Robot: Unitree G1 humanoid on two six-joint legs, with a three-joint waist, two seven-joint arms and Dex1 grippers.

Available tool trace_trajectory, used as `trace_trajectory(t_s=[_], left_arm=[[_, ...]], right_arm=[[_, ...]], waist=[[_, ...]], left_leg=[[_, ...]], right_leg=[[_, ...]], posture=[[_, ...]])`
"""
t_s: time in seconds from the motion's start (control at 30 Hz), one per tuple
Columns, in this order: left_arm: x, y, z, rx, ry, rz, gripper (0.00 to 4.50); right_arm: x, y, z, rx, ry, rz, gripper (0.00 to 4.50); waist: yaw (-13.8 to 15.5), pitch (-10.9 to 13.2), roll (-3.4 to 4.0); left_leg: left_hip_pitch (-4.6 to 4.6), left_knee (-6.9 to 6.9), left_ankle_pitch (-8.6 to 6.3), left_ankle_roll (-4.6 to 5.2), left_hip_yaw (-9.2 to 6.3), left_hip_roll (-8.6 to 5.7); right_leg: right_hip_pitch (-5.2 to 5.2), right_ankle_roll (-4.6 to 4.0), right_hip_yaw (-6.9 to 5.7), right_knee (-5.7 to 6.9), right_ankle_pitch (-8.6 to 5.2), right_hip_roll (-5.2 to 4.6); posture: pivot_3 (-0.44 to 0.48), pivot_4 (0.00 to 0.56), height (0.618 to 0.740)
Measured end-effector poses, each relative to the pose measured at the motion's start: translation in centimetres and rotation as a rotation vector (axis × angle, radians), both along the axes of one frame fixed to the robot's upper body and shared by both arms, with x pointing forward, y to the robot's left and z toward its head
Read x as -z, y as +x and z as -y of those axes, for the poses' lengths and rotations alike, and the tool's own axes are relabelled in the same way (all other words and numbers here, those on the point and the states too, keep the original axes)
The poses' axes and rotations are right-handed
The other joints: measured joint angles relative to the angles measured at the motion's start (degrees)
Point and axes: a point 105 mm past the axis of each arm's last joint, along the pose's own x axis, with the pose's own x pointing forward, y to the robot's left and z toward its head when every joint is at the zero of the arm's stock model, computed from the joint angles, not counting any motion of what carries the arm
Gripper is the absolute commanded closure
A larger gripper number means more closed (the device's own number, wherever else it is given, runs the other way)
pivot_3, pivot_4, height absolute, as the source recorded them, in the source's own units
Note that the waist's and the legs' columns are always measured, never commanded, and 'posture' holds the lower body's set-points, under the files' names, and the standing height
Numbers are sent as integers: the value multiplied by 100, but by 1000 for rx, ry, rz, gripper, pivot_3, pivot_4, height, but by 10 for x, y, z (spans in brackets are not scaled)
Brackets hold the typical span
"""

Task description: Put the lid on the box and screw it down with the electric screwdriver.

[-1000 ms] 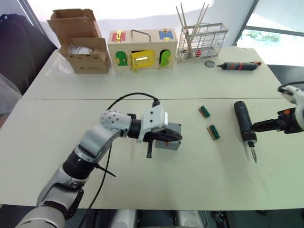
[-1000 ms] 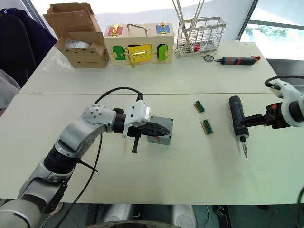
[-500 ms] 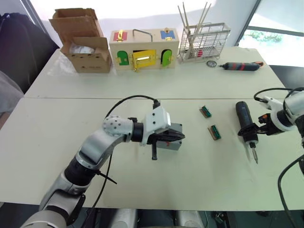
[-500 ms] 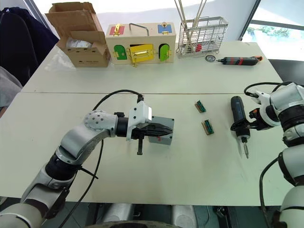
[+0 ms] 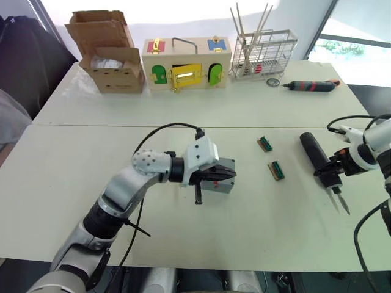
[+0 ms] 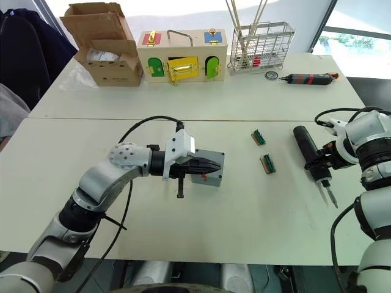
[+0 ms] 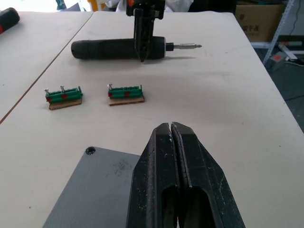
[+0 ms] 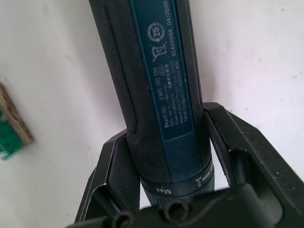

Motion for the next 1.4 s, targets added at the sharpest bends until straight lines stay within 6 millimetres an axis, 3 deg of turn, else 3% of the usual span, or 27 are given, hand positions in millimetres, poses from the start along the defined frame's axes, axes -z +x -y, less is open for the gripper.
trace_trajectory(t_s=[0.07,0.13,0.23,0.3,0.37,0.43,0.53,0.63,0.77,0.97,1.17,1.4], left_arm=[[-3,8,-5,-7,15,9,4500],[-6,17,-16,-24,43,31,4500],[-10,33,-32,-40,105,67,4500],[-13,35,-36,-29,122,75,4500],[-16,41,-43,-25,149,78,4500],[-20,44,-44,-16,160,94,4500],[-26,49,-46,-12,188,125,4500],[-29,52,-44,-19,200,147,4500],[-17,47,-35,-25,195,124,4500],[-4,41,-31,-45,205,86,4500],[1,38,-28,-51,196,68,4500],[14,40,-26,-54,187,4,4500]], right_arm=[[-11,9,-3,10,46,94,2621],[-36,21,-11,-10,97,231,2621],[-104,36,-26,-64,119,568,2621],[-137,35,-37,-94,132,748,2621],[-170,24,-71,-182,207,1003,2621],[-179,15,-97,-243,271,1163,2621],[-177,-4,-140,-271,473,1307,2621],[-167,-15,-170,-260,549,1403,2621],[-117,-19,-198,-273,605,1349,2621],[-112,-13,-201,-345,486,1403,2621],[-92,-12,-201,-345,475,1343,2621],[-90,-10,-203,-340,465,1339,2621]], waist=[[-19,9,18],[-47,21,39],[-20,26,48],[-10,27,48],[-9,25,40],[-9,24,38],[-2,24,37],[-7,16,25],[-54,15,23],[-61,16,25],[-57,16,24],[-56,16,25]], left_leg=[[-3,-1,1,-1,15,-2],[-13,-8,3,-4,28,1],[-30,-25,7,-11,34,4],[-45,-21,7,-12,27,7],[-55,-11,7,-12,18,9],[-58,4,8,-12,19,5],[-58,15,11,-12,19,-1],[-54,12,11,-12,6,-3],[-53,10,11,-11,18,-12],[-37,-1,15,-16,12,-1],[-36,0,15,-17,16,2],[-35,-1,16,-17,16,2]], right_leg=[[-21,0,10,17,0,-3],[-52,0,12,34,0,-3],[-92,-1,3,48,-1,-1],[-100,-1,-1,47,-1,-1],[-101,-1,-7,48,0,-1],[-96,0,-5,53,0,-5],[-98,-1,-2,77,1,-10],[-101,0,-5,113,1,-9],[-106,0,3,120,1,-14],[-107,-2,-1,123,-1,5],[-105,-2,2,124,-1,3],[-105,-2,1,122,-1,3]], posture=[[0,150,731],[0,150,731],[0,150,731],[0,150,731],[0,150,731],[0,150,731],[0,150,731],[0,150,731],[0,150,731],[0,150,731],[0,150,731],[0,150,731]])
